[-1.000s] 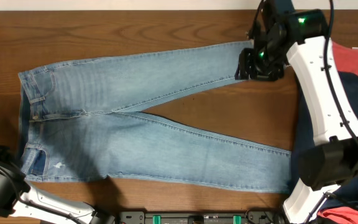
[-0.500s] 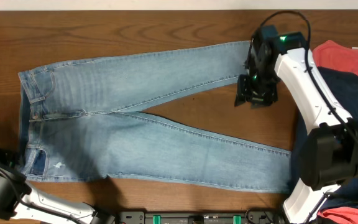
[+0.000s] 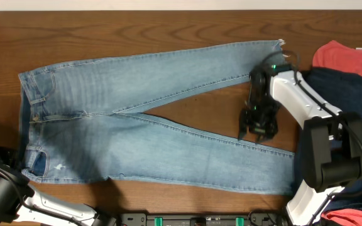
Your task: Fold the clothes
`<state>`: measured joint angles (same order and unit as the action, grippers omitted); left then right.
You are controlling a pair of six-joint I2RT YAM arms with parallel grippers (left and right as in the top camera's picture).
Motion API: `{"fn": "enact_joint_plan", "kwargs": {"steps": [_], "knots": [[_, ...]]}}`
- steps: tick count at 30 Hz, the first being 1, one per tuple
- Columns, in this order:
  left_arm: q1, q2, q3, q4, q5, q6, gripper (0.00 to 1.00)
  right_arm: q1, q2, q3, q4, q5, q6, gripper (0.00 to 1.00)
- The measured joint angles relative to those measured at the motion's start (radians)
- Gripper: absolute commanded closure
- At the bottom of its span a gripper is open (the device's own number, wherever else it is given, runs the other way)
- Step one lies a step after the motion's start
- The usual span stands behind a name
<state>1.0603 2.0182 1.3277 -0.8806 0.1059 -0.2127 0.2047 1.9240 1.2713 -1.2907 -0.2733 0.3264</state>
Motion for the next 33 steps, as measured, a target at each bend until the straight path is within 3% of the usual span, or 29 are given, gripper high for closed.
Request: {"fn": "enact_joint_plan", "kwargs": {"steps": [6, 10, 12, 23, 26, 33], "knots": [[0.000, -0.001, -0.002, 0.002, 0.003, 0.000, 0.94, -0.004, 0.000, -0.139, 0.166, -0.012, 0.023, 0.52], [0.001, -0.001, -0.002, 0.002, 0.007, 0.000, 0.94, -0.006, -0.015, -0.198, 0.237, -0.026, 0.040, 0.87], [0.004, -0.001, -0.002, 0.002, 0.013, 0.000, 0.94, -0.007, -0.037, -0.232, 0.281, -0.031, 0.064, 0.99], [0.017, -0.004, -0.006, 0.010, 0.045, 0.000, 0.95, -0.007, -0.090, -0.305, 0.736, -0.150, 0.222, 0.96], [0.021, -0.004, -0.008, 0.013, 0.056, 0.000, 0.94, -0.023, -0.069, -0.270, 0.726, -0.155, 0.215, 0.85], [0.025, -0.005, -0.009, 0.021, 0.079, 0.000, 0.94, -0.099, -0.063, -0.169, 0.483, -0.087, 0.113, 0.76]]}}
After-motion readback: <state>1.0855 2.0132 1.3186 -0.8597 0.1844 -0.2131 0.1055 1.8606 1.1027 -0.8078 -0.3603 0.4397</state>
